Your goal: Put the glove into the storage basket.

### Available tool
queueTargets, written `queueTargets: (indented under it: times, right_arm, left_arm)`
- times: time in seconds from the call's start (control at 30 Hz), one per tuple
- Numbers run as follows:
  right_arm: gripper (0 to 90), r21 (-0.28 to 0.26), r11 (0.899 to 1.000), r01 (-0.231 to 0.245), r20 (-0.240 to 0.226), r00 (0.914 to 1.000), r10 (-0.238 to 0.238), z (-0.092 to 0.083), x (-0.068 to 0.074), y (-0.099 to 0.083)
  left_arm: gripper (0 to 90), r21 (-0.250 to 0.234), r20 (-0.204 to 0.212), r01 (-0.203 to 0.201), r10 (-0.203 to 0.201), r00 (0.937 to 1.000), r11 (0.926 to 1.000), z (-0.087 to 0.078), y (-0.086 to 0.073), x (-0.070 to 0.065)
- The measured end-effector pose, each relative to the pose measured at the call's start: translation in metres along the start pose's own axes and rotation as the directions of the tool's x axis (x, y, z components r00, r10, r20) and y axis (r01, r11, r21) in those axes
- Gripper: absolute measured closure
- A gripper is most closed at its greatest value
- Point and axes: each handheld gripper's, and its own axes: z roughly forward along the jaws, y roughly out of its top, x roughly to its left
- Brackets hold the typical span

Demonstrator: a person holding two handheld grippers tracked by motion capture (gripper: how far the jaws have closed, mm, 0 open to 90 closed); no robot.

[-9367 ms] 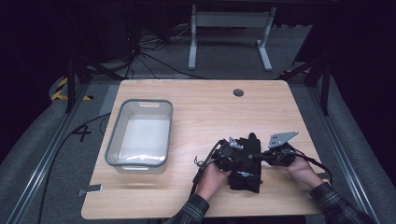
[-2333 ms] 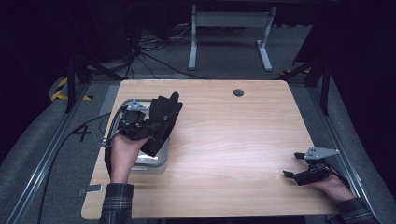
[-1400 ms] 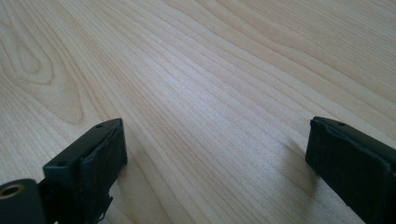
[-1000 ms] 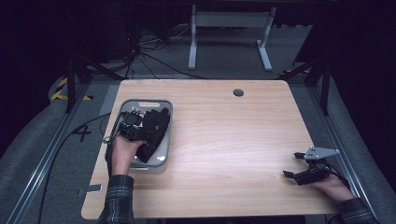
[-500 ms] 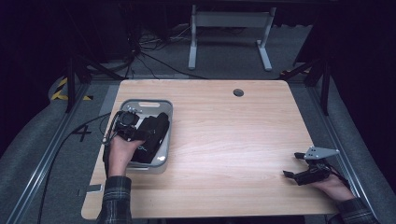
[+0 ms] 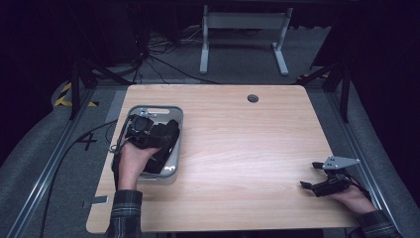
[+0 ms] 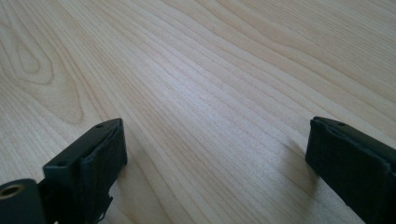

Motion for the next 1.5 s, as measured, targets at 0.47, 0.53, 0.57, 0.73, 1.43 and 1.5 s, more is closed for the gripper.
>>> queueTargets:
  times: [0.47, 0.53, 0.57, 0.73, 1.43, 1.5]
  right_arm:
    - [5.7, 0.0, 1.0, 0.0, 0.0, 1.0, 0.0, 0.0, 0.0, 0.0]
    - [5.7, 0.0, 1.0, 0.0, 0.0, 1.0, 0.0, 0.0, 0.0, 0.0]
    - [5.7, 0.0, 1.0, 0.0, 0.0, 1.0, 0.0, 0.0, 0.0, 0.0]
    - [5.7, 0.0, 1.0, 0.0, 0.0, 1.0, 0.0, 0.0, 0.0, 0.0]
    - [5.7, 0.0, 1.0, 0.0, 0.0, 1.0, 0.0, 0.0, 0.0, 0.0]
    - [5.7, 0.0, 1.0, 0.0, 0.0, 1.0, 0.0, 0.0, 0.0, 0.0]
  left_arm:
    - [13.6, -0.076, 0.101, -0.047, 0.054, 0.9935, 0.996, 0.004, 0.016, -0.053]
    - [13.6, -0.079, 0.115, -0.061, 0.07, 0.9909, 0.995, 0.006, 0.018, -0.063]
    - [13.6, -0.08, 0.122, -0.073, 0.082, 0.9891, 0.9941, 0.007, 0.019, -0.069]
    - [13.7, -0.089, 0.154, -0.095, 0.108, 0.9821, 0.9915, 0.013, 0.021, -0.088]
    - [13.8, -0.094, 0.244, -0.192, 0.209, 0.9469, 0.977, 0.058, -0.003, -0.159]
    - [13.9, -0.094, 0.253, -0.201, 0.219, 0.9425, 0.9751, 0.063, -0.008, -0.165]
